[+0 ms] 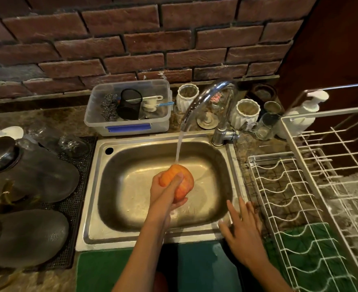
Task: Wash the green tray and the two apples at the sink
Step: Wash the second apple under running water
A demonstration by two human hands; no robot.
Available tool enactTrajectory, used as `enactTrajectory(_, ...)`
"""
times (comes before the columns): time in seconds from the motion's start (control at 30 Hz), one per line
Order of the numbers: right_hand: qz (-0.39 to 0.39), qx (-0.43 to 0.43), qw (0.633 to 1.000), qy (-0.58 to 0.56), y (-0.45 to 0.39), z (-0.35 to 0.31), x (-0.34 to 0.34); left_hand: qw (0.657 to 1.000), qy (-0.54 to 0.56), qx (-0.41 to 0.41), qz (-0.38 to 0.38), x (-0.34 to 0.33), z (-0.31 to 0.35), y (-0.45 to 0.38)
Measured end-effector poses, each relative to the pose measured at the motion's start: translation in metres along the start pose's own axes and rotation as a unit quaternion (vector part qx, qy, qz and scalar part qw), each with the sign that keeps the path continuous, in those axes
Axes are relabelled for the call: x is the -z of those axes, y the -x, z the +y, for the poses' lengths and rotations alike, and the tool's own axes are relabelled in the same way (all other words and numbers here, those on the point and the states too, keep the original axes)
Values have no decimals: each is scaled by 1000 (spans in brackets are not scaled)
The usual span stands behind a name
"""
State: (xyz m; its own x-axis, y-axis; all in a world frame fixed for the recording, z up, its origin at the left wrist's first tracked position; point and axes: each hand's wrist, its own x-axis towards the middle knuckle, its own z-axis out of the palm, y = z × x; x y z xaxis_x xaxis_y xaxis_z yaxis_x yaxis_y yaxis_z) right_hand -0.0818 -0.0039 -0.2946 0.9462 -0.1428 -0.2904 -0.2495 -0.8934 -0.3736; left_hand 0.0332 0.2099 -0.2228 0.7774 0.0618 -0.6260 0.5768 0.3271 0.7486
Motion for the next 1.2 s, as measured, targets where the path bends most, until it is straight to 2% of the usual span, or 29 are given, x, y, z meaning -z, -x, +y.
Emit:
enactTrajectory(0.1, -15, 7, 999, 40, 7, 7, -10, 1000, -13, -17, -7, 1, -5, 12)
enactTrajectory(0.33, 1, 25, 999, 35, 7, 11, -14, 993, -76, -87, 13, 3, -17, 41)
enactTrajectory(0.5, -4, 14, 999, 36, 6, 11, -16, 976, -167, -137, 8, 7, -34, 75)
enactTrajectory(0.73, 1, 20, 999, 30, 5, 9, -16, 927, -317, -201, -18, 17, -91, 120)
enactTrajectory(0.93, 5, 30, 999, 31, 7, 11, -14, 911, -366, -185, -48, 34, -135, 139)
enactTrajectory(1.2, 8, 34, 999, 32, 7, 10, -13, 870, -428, -236, -62, 44, -163, 140)
